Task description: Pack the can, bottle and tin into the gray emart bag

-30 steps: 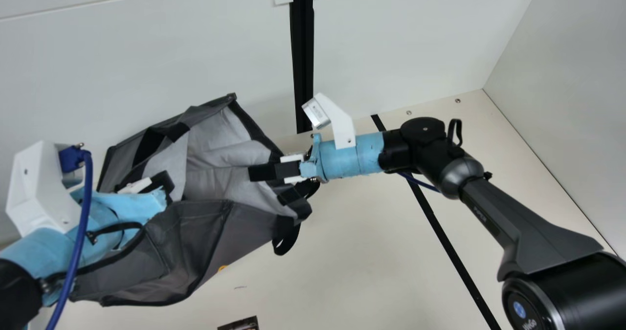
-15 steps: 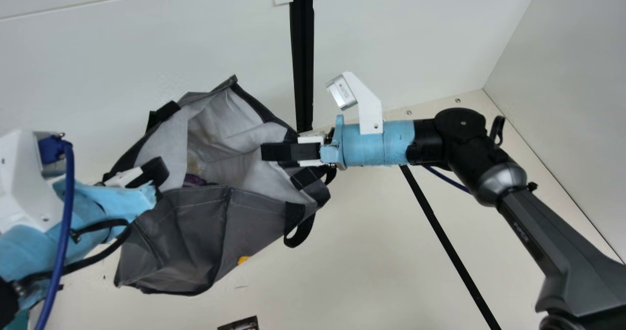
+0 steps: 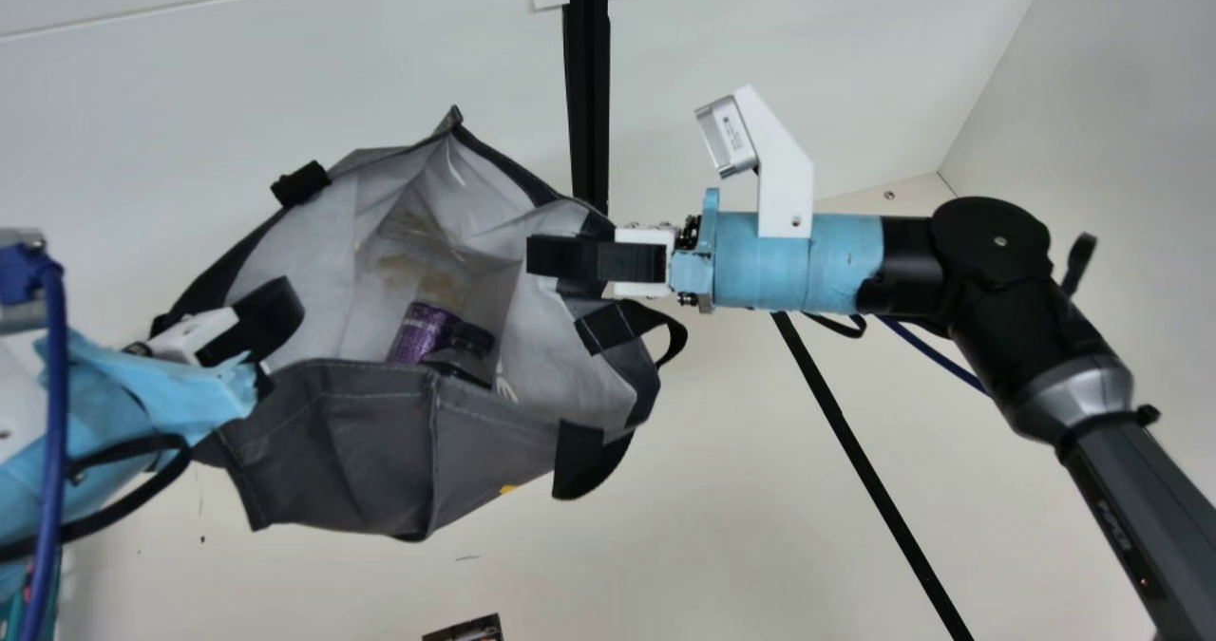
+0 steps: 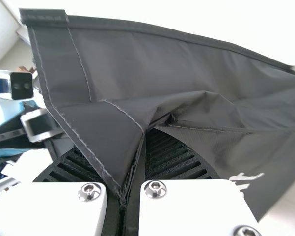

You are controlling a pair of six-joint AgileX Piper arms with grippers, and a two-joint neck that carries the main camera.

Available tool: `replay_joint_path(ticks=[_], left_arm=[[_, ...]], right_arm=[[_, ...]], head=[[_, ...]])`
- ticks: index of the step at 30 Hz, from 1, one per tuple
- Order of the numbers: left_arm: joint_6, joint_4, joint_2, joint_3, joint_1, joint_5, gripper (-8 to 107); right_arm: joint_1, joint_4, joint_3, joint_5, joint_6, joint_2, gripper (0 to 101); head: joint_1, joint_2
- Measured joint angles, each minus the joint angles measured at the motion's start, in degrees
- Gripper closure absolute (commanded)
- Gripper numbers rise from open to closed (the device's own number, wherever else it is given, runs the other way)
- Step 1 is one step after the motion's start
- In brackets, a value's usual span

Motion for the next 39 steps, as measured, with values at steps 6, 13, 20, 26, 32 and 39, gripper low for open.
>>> replay_joint_path(ticks=[6,13,20,26,32,39], left_arm=[[2.2,-2.7,-1.9,-1.2,0.7,2.1,89],[2.6,-4.9,-4.5,-2.0,1.4,4.8,89],[1.4,-5.8,-6.0,-4.5,1.1,9.7,89],[-0.3,-6.2,-6.2,-7.9,0.3,15.2,89],[-2.1,-7.1,-6.0,-10.9,-1.0,21.8,89],[-3.5,-8.6,-5.9,-11.9,-2.1,27.7,89]], right_arm=[[-0.7,0.0,0.3,0.1,3.9,-4.5,101],[-2.1,-0.1,0.8,0.1,9.4,-9.0,101],[-4.6,-1.9,0.8,0.1,15.9,-13.2,101],[-7.0,-5.6,0.5,0.0,22.3,-16.4,101],[-8.4,-12.0,1.5,-0.2,28.4,-19.2,101],[-9.1,-18.2,3.4,-0.1,33.0,-21.8,101]], head=[[0.0,0.0],[0.0,0.0],[0.0,0.0],[0.0,0.0],[0.0,0.0],[0.0,0.0]])
